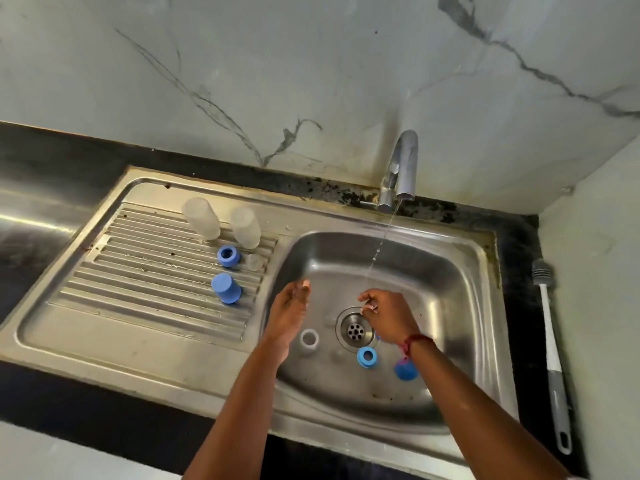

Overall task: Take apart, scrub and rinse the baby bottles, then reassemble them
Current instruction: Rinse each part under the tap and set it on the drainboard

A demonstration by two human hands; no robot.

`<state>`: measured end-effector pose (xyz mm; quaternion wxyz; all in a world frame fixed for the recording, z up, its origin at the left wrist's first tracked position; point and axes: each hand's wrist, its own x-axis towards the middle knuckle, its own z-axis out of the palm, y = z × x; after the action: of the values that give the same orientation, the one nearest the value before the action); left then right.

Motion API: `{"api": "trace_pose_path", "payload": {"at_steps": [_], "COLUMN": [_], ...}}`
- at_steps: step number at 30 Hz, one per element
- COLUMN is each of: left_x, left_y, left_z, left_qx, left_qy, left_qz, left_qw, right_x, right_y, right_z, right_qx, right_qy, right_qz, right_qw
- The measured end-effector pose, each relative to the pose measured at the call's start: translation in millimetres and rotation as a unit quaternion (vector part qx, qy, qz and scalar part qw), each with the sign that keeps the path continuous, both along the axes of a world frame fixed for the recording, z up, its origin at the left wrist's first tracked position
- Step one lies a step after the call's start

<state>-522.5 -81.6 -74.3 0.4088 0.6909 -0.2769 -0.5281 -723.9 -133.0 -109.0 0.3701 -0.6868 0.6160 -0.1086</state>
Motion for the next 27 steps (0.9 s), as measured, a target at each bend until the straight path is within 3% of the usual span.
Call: {"api": "trace_pose_path", "payload": {"at_steps": [13, 27], "left_x": [11.1, 20.2], "left_y": [-0.4, -14.2], "left_z": [-22.9, -42.6], "left_qx": [0.025, 0.033], "left_qy": [0.051, 0.041], "left_qz": [-0.024, -0.024], "left_qw": [0.998, 0.998], "right_x": [44.1, 68.1], "right_y": [-3.4, -18.7], "right_z": [-54.2, -109.4], "right_qx": [0.070, 0.078], "right_qy": [0.137, 0.190], "right_qz": [0.088, 0.109], "right_qw": [0.984, 0.973]}}
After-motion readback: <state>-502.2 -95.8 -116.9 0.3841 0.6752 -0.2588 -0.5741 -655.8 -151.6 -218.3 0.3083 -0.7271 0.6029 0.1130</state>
